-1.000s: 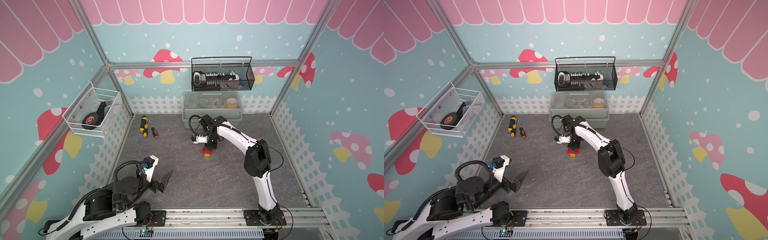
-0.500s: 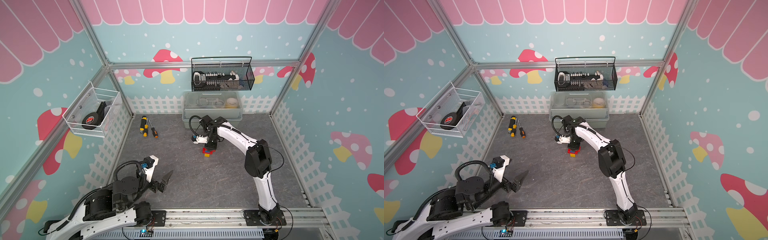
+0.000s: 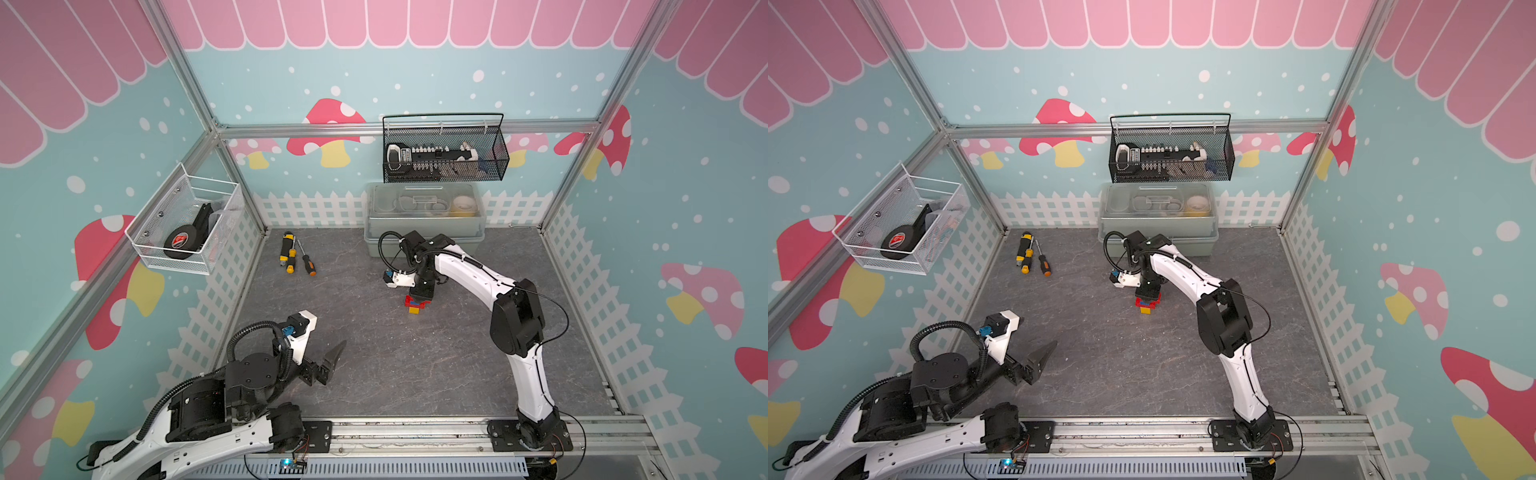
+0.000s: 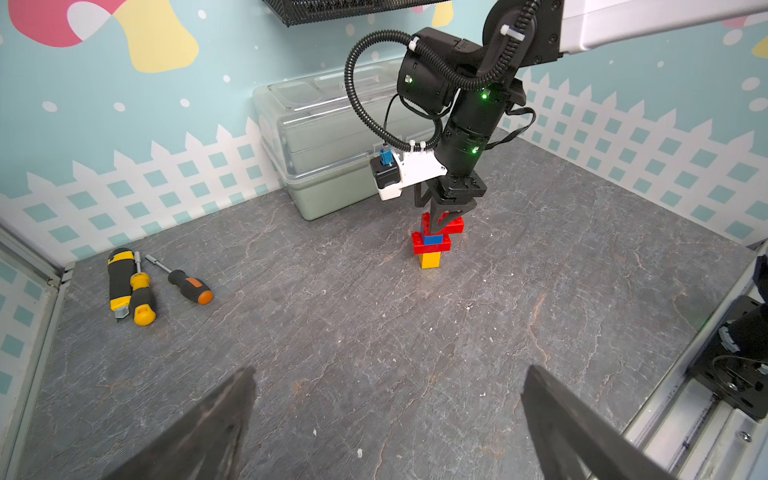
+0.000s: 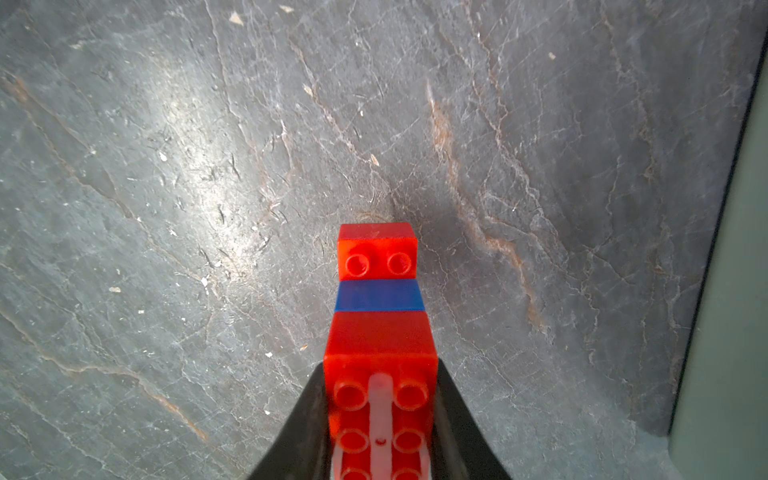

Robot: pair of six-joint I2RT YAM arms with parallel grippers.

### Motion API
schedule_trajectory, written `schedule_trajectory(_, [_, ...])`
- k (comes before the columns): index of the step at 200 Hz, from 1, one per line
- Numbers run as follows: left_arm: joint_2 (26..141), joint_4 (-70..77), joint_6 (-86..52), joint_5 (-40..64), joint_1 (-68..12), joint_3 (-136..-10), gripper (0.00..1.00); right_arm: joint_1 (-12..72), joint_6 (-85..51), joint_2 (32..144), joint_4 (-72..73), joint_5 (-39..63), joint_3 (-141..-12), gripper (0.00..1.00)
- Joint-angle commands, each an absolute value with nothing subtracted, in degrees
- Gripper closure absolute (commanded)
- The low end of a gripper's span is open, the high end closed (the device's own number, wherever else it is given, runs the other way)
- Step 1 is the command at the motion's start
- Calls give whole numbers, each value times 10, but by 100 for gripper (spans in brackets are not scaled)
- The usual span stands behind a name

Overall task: Assemble the letter f with lego
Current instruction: Assemble the lego brick with the lego brick.

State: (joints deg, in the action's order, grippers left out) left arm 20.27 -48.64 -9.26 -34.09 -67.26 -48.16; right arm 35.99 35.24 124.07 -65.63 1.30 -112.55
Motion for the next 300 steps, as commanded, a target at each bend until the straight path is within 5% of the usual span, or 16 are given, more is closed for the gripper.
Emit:
schedule_trajectory(1, [198, -499, -103, -348, -675, -480, 1, 359, 348, 1262, -676, 4, -1099, 66])
schedule_trajectory(163, [198, -498, -103, -347, -674, -480, 1, 351, 332, 1195, -578, 2, -1061, 39])
schedule_trajectory(300, [197, -499, -103, -347, -675, -480, 1, 349, 324, 1172, -550, 42, -1052, 41])
